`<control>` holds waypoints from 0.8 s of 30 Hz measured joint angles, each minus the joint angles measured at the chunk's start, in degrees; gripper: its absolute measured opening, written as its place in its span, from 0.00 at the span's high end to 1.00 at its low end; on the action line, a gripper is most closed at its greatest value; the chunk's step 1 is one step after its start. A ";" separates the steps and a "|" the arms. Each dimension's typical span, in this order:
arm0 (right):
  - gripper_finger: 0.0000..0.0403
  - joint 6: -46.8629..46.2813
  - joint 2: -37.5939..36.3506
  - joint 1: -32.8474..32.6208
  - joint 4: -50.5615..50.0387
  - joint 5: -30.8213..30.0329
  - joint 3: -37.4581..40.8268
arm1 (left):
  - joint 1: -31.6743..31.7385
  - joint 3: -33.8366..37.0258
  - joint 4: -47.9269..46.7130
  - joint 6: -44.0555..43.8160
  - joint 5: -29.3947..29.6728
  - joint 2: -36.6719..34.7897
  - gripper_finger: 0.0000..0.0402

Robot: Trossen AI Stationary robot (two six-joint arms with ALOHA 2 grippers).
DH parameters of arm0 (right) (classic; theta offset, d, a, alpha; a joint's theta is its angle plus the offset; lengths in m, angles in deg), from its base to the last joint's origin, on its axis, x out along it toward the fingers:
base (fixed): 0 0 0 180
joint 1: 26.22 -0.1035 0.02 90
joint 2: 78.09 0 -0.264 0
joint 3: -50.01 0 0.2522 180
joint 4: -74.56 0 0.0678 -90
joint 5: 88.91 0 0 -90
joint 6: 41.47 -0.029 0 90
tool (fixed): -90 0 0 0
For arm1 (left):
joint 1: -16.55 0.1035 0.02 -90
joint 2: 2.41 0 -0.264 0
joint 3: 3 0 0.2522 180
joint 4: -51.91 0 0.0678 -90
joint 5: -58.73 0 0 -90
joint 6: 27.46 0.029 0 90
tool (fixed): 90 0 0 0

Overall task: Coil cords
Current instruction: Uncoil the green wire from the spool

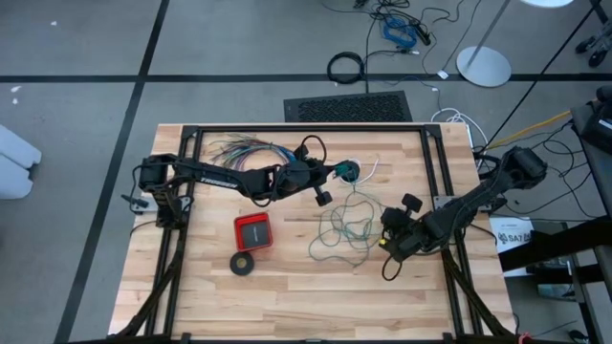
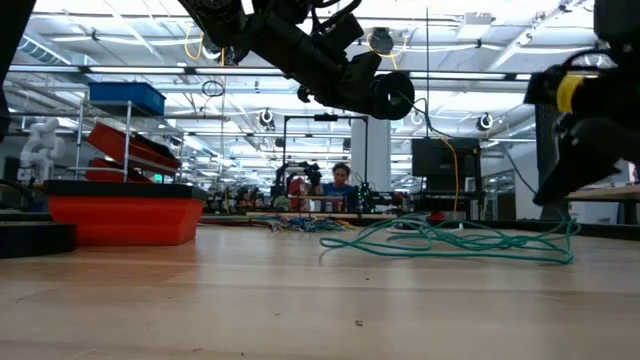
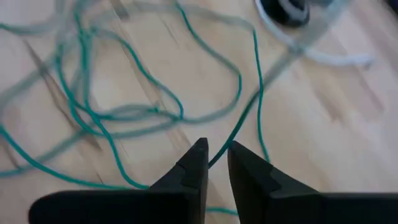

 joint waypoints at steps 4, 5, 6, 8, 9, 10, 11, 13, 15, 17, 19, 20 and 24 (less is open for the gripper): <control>0.84 -2.52 0.30 -0.49 0.39 1.73 1.27 | 0.00 0.00 0.00 -0.02 0.02 0.00 1.00; 0.83 -2.59 0.30 -0.71 0.52 1.87 1.36 | 0.00 0.00 0.00 -0.02 0.02 0.00 1.00; 0.82 -2.61 0.30 -0.94 0.58 1.89 1.37 | 0.00 0.00 0.00 -0.02 0.02 0.00 1.00; 0.81 -2.45 0.28 -1.34 0.72 1.89 1.37 | 0.00 0.00 -0.03 -0.02 0.02 0.00 1.00; 0.81 -2.45 0.28 -1.44 0.67 1.89 1.37 | 0.00 0.00 -0.01 -0.02 0.02 0.00 1.00; 0.80 -2.43 0.28 -1.60 0.68 1.85 1.37 | 0.00 0.00 -0.03 -0.02 0.02 0.00 1.00; 0.80 -2.41 0.25 -1.78 0.63 1.73 1.37 | 0.00 0.00 -0.03 -0.02 0.02 0.00 1.00; 0.81 -2.39 0.19 -2.38 0.51 1.52 1.37 | 0.00 0.00 -0.03 -0.02 0.02 0.00 1.00; 0.82 -1.91 0.19 -3.07 0.51 1.52 1.37 | 0.00 0.00 -0.05 -0.02 0.02 0.00 1.00; 0.83 -0.86 0.19 -3.91 0.78 1.31 1.37 | 0.00 0.00 -0.05 -0.02 0.00 0.00 1.00; 0.84 -0.44 0.19 -4.79 1.19 0.43 1.37 | 0.00 0.00 -0.07 -0.02 -0.03 0.00 1.00; 0.84 -0.04 0.19 -5.19 1.44 -0.11 1.37 | 0.00 0.00 -0.07 -0.02 -0.03 0.00 1.00; 0.86 2.93 0.13 -5.84 3.70 -1.29 1.37 | 0.00 0.00 -0.07 -0.02 -0.06 0.00 1.00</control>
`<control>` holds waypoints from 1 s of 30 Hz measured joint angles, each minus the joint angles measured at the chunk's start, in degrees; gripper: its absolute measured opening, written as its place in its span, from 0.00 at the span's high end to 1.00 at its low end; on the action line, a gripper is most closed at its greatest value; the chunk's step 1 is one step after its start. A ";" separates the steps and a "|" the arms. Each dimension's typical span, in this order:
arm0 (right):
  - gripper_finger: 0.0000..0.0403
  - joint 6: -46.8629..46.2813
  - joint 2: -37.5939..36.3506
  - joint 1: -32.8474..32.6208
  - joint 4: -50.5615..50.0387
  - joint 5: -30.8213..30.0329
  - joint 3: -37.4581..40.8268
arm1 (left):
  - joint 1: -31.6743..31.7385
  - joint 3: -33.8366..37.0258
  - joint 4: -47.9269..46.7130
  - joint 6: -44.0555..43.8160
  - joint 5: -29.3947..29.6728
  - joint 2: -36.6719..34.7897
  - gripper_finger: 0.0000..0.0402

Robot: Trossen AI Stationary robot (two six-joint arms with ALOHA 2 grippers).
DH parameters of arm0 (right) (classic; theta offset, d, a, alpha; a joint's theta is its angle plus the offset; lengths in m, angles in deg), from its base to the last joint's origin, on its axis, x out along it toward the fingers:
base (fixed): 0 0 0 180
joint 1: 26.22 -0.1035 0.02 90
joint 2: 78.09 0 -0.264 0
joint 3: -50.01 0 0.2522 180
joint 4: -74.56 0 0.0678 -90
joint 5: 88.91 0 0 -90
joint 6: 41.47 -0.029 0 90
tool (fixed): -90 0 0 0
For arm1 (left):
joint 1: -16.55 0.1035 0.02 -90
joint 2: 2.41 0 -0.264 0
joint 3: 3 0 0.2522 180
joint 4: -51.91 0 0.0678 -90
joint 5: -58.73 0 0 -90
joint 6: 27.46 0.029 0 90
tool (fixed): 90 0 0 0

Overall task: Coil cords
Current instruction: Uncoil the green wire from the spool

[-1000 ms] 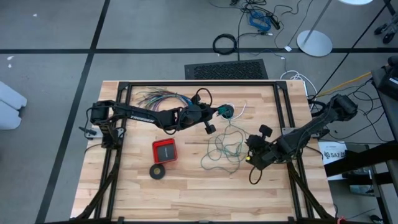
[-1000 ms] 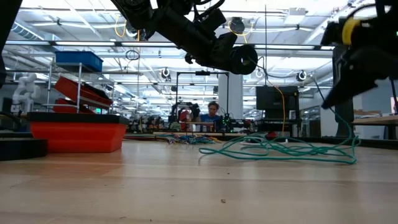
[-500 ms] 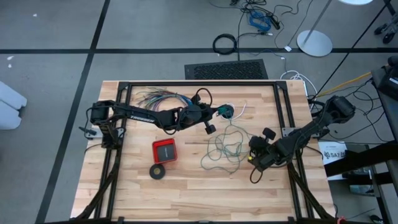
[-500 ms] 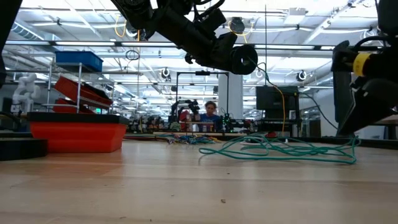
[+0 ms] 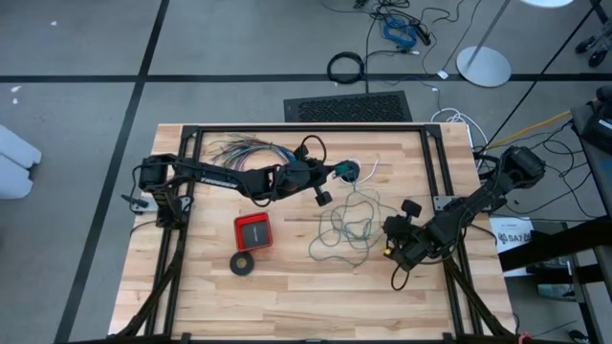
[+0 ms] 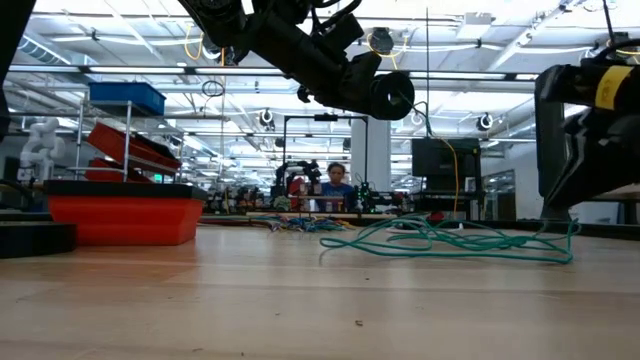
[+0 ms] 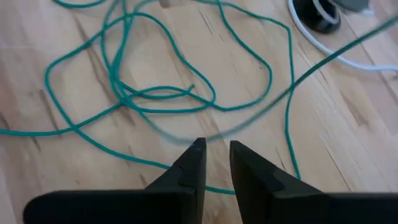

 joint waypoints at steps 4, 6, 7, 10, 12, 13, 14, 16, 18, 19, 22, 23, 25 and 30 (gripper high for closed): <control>0.85 3.40 -0.60 0.02 3.36 -1.36 0.00 | 0.00 0.00 -0.02 0.00 -0.01 0.00 1.00; 0.82 4.77 -1.10 0.08 4.65 -1.63 0.00 | 0.00 0.00 -0.02 0.00 -0.01 0.00 1.00; 0.80 5.35 -1.25 0.12 5.25 -1.83 0.00 | 0.00 0.00 -0.02 -0.01 -0.03 0.00 1.00; 0.73 7.31 -1.58 0.13 7.37 -2.90 0.00 | 0.00 0.00 -0.02 -0.01 -0.03 0.00 1.00; 0.68 10.25 -1.58 0.11 11.06 -5.17 0.00 | 0.00 0.00 -0.02 -0.05 -0.04 0.00 1.00; 0.66 12.85 -1.58 0.19 14.33 -6.53 0.00 | 0.00 0.00 -0.02 -0.05 -0.05 0.00 1.00; 0.64 16.38 -1.58 0.40 18.03 -8.08 0.00 | 0.00 0.00 -0.02 -0.05 -0.06 0.00 1.00; 0.61 25.34 -1.57 0.90 25.69 -11.54 0.00 | 0.00 0.00 -0.02 -0.07 -0.07 0.00 1.00; 0.60 34.40 -1.58 1.52 32.99 -15.97 -0.02 | 0.00 0.00 -0.02 -0.07 -0.09 0.00 1.00; 0.59 38.10 -1.58 1.94 36.28 -18.30 -0.02 | 0.00 0.00 -0.02 -0.08 -0.12 0.00 1.00; 0.60 43.14 -1.58 3.96 41.97 -25.40 -0.04 | 0.00 0.00 -0.02 -0.09 -0.33 0.00 1.00; 0.61 43.06 -1.58 4.78 42.26 -27.15 -0.04 | 0.00 0.00 -0.02 -0.09 -0.33 0.00 1.00; 0.62 41.55 -1.57 7.05 41.99 -28.29 -0.04 | 0.00 0.00 -0.02 -0.09 -0.33 0.00 1.00; 0.65 35.69 -1.56 13.10 42.15 -25.47 -0.04 | 0.00 0.00 -0.04 -0.11 -1.37 0.00 1.00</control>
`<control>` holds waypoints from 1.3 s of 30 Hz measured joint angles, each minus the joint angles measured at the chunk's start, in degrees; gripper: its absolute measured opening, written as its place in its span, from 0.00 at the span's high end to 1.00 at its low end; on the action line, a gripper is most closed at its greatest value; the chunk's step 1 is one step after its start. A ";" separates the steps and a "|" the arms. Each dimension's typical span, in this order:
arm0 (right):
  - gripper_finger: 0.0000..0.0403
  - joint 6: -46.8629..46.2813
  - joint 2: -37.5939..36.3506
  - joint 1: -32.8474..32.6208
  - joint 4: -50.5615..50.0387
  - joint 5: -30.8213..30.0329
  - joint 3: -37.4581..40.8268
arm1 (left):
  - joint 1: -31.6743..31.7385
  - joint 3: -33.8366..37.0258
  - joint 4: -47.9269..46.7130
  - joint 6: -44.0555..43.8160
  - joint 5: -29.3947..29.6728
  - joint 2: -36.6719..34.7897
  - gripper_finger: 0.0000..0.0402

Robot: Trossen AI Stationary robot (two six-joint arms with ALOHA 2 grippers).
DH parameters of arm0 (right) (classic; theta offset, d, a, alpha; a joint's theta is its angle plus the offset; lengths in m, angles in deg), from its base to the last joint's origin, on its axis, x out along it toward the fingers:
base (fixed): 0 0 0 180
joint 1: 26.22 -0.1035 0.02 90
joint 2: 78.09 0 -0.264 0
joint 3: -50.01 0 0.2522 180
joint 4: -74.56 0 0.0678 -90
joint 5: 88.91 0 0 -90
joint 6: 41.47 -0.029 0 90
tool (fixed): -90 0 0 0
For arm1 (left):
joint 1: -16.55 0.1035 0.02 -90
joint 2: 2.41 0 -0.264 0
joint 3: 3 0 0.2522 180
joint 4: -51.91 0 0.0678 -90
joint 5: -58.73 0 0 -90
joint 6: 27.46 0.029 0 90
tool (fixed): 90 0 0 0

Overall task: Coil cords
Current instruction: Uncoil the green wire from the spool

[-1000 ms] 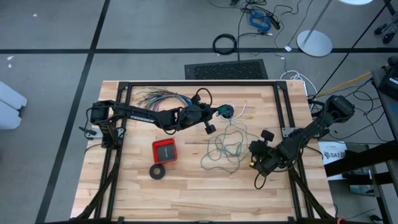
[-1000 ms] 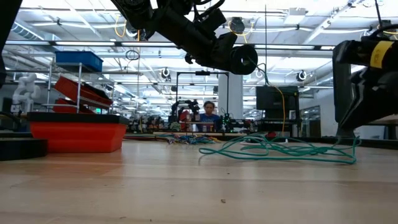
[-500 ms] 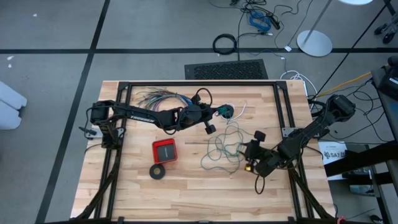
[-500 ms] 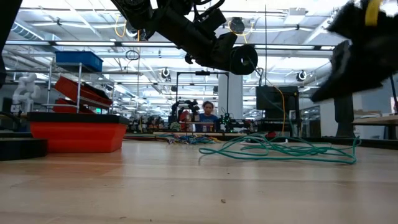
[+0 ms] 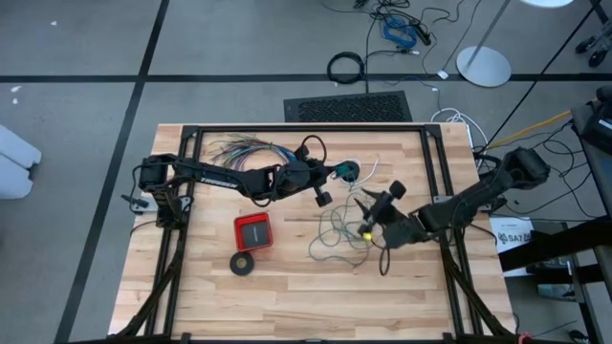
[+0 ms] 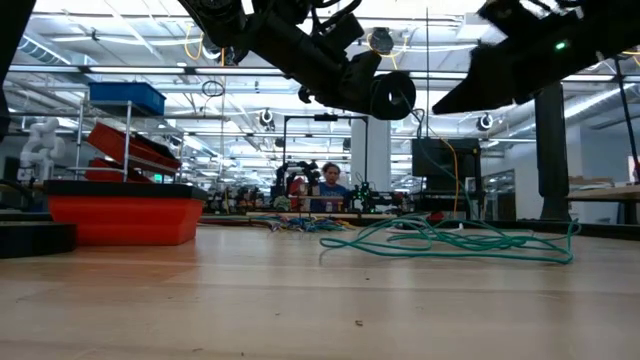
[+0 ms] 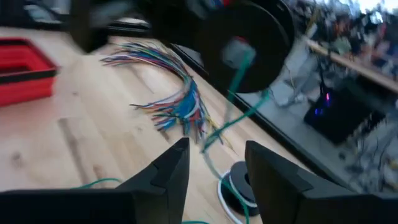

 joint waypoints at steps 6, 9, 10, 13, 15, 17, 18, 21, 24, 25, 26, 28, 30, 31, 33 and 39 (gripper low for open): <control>0.65 0.70 0.00 3.61 3.08 2.14 0.00 | 0.00 0.00 -0.02 0.00 -0.14 0.00 1.00; 0.65 2.99 0.00 4.68 5.88 4.18 0.00 | 0.00 0.00 -0.07 0.00 -0.14 0.00 1.00; 0.65 3.80 0.00 5.08 6.74 4.74 0.00 | 0.00 0.00 -0.11 0.00 -0.14 0.00 1.00; 0.65 4.76 0.00 6.57 7.63 4.99 0.00 | 0.00 0.00 -0.11 0.00 -0.14 0.00 1.00; 0.65 4.74 0.00 7.87 7.64 4.99 0.00 | -0.01 0.00 -0.11 0.00 -0.14 0.00 1.00; 0.65 4.70 0.00 9.09 7.64 5.24 0.00 | -0.04 0.00 -0.11 0.00 -0.28 0.00 1.00; 0.66 4.62 0.00 9.75 7.64 5.95 0.00 | -0.04 0.00 -0.11 0.00 -0.60 0.00 1.00; 0.69 4.41 0.00 11.66 7.62 9.26 0.00 | -0.04 0.00 -0.13 0.00 -0.73 0.00 1.00; 0.77 4.42 0.00 13.54 7.21 13.07 0.00 | -0.04 0.00 -0.24 0.00 -0.75 0.00 1.00; 0.82 4.49 0.00 14.12 6.96 14.25 0.00 | -0.04 0.00 -0.28 0.00 -0.75 0.00 1.00; 0.87 4.58 0.00 14.60 6.75 15.28 0.00 | -0.04 0.00 -0.31 0.00 -0.75 0.00 1.00; 0.96 5.00 0.00 15.28 6.18 16.68 0.02 | -0.04 0.00 -0.33 0.00 -0.75 0.00 1.00; 0.98 5.09 0.17 15.71 6.06 16.78 0.02 | -0.04 0.00 -0.35 0.00 -0.77 0.00 1.00; 0.98 4.94 0.27 15.98 6.09 16.82 0.02 | -0.04 0.00 -0.35 0.00 -0.77 0.00 1.00; 0.99 4.80 0.53 16.50 6.13 16.94 0.02 | -0.04 0.00 -0.33 0.00 -0.77 0.00 1.00; 1.00 2.40 4.67 18.70 10.48 21.44 0.04 | -0.04 0.00 1.36 -0.02 -0.77 0.00 1.00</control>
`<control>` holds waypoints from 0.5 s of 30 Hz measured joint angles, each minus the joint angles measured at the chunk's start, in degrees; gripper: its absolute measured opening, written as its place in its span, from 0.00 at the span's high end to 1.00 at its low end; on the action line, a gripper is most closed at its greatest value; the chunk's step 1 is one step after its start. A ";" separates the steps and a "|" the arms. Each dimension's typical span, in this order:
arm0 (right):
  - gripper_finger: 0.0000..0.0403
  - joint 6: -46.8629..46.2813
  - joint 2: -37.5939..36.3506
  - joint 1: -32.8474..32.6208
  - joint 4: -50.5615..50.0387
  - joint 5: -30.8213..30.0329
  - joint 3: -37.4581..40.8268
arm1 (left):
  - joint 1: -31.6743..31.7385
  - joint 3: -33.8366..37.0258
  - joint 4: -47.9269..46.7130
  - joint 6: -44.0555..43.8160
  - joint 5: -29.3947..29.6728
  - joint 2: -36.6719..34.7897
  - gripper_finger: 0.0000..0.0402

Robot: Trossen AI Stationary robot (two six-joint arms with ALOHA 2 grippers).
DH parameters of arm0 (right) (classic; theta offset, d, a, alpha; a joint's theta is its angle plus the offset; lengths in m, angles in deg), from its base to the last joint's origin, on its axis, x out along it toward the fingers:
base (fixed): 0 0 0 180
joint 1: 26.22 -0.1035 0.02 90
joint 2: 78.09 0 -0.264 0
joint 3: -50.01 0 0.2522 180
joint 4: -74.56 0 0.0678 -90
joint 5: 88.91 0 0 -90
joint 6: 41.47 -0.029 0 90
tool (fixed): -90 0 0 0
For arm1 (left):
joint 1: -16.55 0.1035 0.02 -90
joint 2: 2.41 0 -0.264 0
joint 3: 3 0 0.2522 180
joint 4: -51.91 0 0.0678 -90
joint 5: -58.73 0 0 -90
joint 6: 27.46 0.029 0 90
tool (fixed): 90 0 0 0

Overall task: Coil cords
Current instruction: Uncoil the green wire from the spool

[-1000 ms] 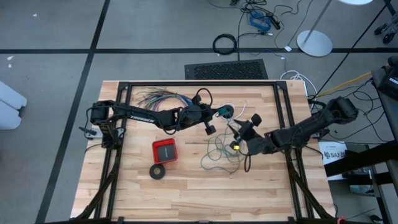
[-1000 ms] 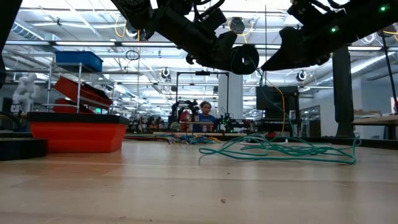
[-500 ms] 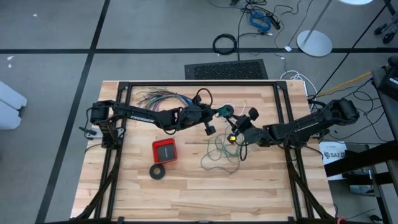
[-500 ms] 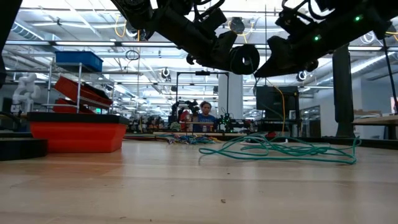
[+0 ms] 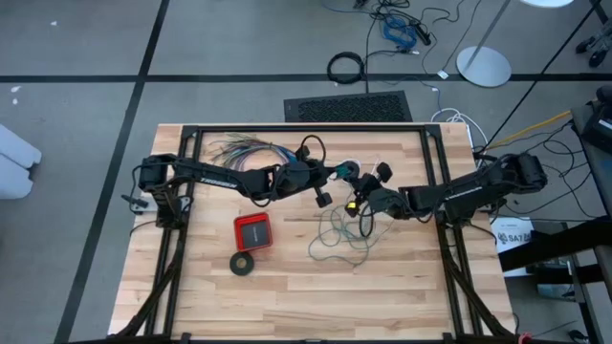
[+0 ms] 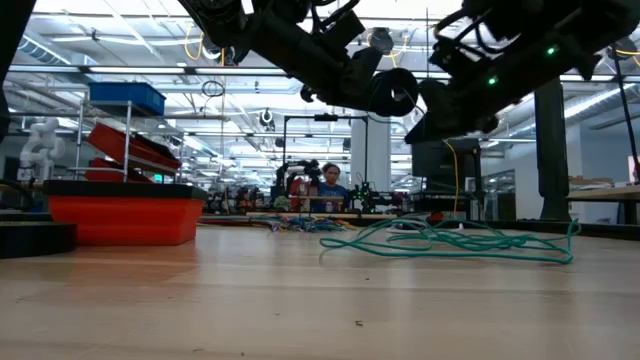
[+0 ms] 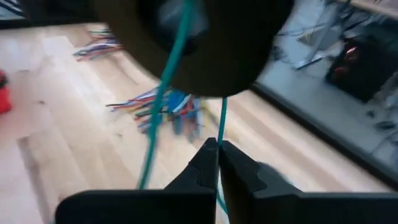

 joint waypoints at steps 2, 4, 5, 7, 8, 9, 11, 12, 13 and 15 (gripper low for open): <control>1.00 -0.14 3.11 0.26 5.09 3.92 0.00 | 0.00 0.00 0.65 0.00 0.00 0.00 1.00; 1.00 0.78 6.16 -0.27 10.75 7.37 0.04 | 0.02 0.00 0.69 0.03 0.03 0.00 1.00; 1.00 1.82 7.33 -0.76 13.91 8.93 0.04 | 0.11 0.00 0.55 0.07 0.19 0.00 1.00; 1.00 4.04 8.80 -2.04 19.70 11.34 0.04 | 0.36 0.00 -0.35 0.26 0.87 0.00 1.00; 1.00 4.75 9.02 -2.72 22.02 11.96 0.01 | 0.56 0.00 -1.21 0.26 1.10 0.00 1.00; 1.00 5.26 8.93 -3.48 23.42 12.04 0.00 | 0.74 0.00 -2.16 0.26 1.30 0.00 1.00; 1.00 6.63 7.57 -4.89 24.29 11.87 0.00 | 0.95 0.00 -3.61 0.28 1.64 0.00 1.00; 1.00 7.38 6.49 -5.62 24.21 11.11 0.00 | 0.96 0.00 -4.22 0.28 2.07 0.00 1.00; 1.00 8.17 5.21 -6.52 23.80 9.55 0.00 | 0.96 0.00 -4.75 0.32 2.29 0.00 1.00; 1.00 10.16 2.30 -8.69 22.05 4.67 -0.02 | 0.94 0.00 -6.00 0.35 2.32 0.00 1.00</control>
